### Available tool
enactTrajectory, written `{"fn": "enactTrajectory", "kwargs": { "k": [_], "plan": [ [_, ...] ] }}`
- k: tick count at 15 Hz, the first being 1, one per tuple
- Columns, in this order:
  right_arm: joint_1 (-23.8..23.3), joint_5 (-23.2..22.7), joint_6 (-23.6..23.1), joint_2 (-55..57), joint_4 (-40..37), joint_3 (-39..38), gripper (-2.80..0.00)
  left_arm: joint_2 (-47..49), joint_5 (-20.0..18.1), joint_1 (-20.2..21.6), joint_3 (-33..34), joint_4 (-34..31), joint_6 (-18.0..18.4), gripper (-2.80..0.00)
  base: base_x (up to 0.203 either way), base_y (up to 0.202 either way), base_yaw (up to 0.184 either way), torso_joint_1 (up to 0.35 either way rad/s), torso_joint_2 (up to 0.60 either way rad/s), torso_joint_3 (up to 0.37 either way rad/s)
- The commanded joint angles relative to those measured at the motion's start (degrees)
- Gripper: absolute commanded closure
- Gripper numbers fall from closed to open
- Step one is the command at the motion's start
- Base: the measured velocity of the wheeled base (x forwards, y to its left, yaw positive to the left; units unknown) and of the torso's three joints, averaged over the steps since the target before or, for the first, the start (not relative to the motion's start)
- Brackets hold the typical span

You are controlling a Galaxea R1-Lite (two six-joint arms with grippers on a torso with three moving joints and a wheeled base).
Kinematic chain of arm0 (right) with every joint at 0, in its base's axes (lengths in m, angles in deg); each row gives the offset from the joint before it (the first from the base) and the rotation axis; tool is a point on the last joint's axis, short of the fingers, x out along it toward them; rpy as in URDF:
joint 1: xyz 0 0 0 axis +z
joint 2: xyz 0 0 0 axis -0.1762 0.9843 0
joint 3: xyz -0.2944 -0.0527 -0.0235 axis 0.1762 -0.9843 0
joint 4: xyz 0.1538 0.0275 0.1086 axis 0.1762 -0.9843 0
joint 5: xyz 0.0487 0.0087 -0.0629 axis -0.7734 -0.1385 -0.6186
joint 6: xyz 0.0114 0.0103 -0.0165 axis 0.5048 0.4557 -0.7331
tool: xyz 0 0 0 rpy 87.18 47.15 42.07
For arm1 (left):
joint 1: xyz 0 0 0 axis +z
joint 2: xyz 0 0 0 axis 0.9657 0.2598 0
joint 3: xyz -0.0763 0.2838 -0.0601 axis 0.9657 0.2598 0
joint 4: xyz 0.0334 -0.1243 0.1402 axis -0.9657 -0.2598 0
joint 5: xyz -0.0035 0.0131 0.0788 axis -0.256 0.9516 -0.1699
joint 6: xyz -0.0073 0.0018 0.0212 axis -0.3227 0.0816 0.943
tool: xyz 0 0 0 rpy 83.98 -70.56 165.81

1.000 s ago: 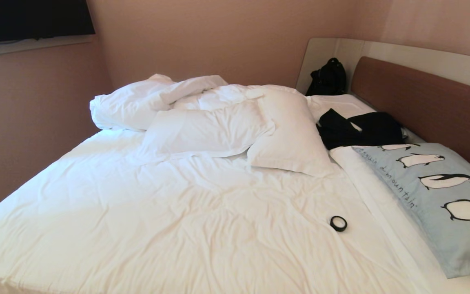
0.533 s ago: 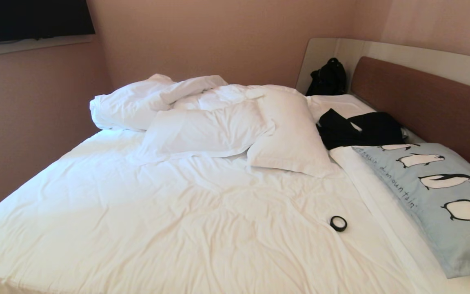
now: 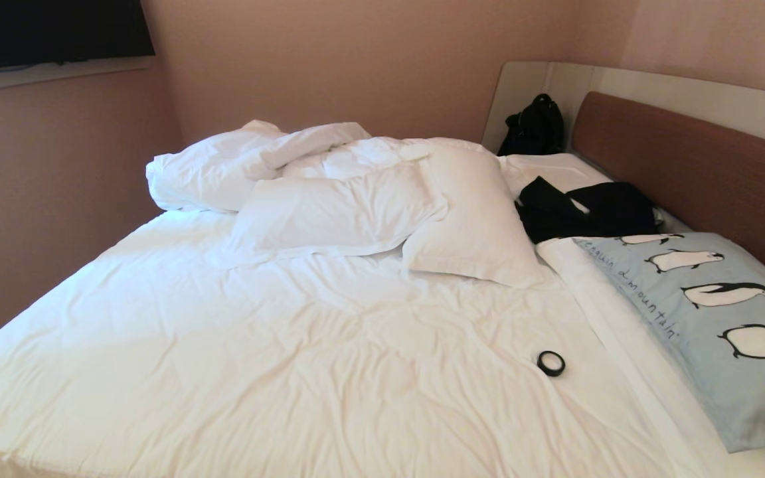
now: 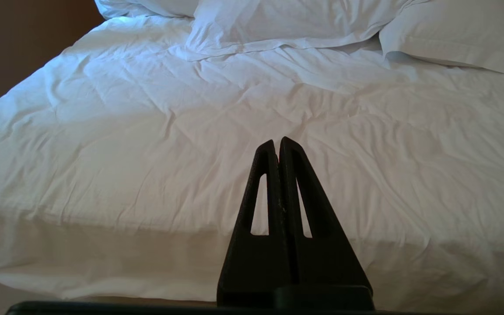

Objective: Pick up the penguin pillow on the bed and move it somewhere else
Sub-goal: Pick up the pillow

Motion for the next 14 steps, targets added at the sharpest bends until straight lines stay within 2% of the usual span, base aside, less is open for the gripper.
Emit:
{"fn": "enactTrajectory", "kwargs": {
  "k": [1, 5, 8, 10, 14],
  "plan": [
    [-0.3, 0.6, 1.6, 14.9, 10.1, 2.3, 0.0, 0.0, 0.0, 0.0, 0.1, 0.0, 0.0, 0.0, 0.0, 0.0, 0.0, 0.0, 0.0, 0.0],
    [-0.5, 1.3, 2.3, 28.3, 14.6, 10.0, 0.0, 0.0, 0.0, 0.0, 0.1, 0.0, 0.0, 0.0, 0.0, 0.0, 0.0, 0.0, 0.0, 0.0],
    [-0.9, 2.1, 6.7, 36.8, 14.8, 20.8, 0.0, 0.0, 0.0, 0.0, 0.1, 0.0, 0.0, 0.0, 0.0, 0.0, 0.0, 0.0, 0.0, 0.0],
    [-1.1, 4.2, 8.2, 42.6, 14.9, 26.4, 0.0, 0.0, 0.0, 0.0, 0.1, 0.0, -0.1, 0.0, 0.0, 0.0, 0.0, 0.0, 0.0, 0.0],
    [-2.0, 5.3, 8.5, 50.1, 15.3, 31.7, 0.0, 0.0, 0.0, 0.0, 0.1, 0.0, 0.0, 0.0, 0.0, 0.0, 0.0, 0.0, 0.0, 0.0]
  ]
}}
